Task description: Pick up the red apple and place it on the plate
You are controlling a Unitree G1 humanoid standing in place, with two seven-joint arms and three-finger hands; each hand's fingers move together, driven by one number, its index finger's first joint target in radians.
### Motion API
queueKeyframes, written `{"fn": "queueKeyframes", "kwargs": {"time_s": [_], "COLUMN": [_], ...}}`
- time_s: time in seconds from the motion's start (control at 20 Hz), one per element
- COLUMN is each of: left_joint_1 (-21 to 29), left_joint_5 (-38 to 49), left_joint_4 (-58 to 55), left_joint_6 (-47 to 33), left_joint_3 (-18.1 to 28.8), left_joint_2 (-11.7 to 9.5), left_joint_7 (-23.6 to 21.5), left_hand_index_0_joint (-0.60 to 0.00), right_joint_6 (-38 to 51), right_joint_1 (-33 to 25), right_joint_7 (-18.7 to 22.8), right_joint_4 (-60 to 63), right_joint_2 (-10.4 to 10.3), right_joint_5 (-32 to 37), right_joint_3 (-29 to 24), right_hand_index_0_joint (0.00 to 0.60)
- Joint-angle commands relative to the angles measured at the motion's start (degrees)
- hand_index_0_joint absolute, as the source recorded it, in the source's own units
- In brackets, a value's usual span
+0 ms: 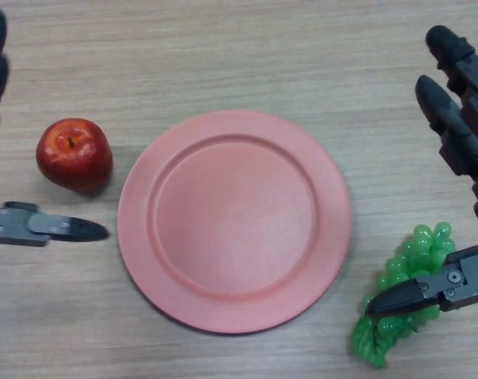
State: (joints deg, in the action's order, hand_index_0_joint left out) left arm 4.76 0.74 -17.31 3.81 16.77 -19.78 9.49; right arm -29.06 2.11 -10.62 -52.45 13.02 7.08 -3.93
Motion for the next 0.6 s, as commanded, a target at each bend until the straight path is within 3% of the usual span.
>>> {"fn": "queueKeyframes", "kwargs": {"time_s": [0.05,0.3,0.6], "left_joint_1": [4.32,9.75,13.55], "left_joint_5": [2.15,3.51,4.55], "left_joint_4": [2.7,16.25,26.73], "left_joint_6": [-7.93,-10.28,-16.43], "left_joint_3": [3.83,-0.11,-4.05], "left_joint_2": [-4.7,-6.12,-4.91], "left_joint_7": [-1.52,-3.6,-2.26], "left_hand_index_0_joint": [0.0,0.0,0.0], "right_joint_6": [10.15,11.62,8.81], "right_joint_1": [-0.03,2.21,1.66], "right_joint_7": [0.92,2.09,5.78], "right_joint_4": [-3.46,-2.89,-4.42], "right_joint_2": [0.33,-0.45,-0.95], "right_joint_5": [1.11,1.56,1.98], "right_joint_3": [-1.83,-2.3,-3.06], "right_hand_index_0_joint": [0.0,0.0,0.0]}}
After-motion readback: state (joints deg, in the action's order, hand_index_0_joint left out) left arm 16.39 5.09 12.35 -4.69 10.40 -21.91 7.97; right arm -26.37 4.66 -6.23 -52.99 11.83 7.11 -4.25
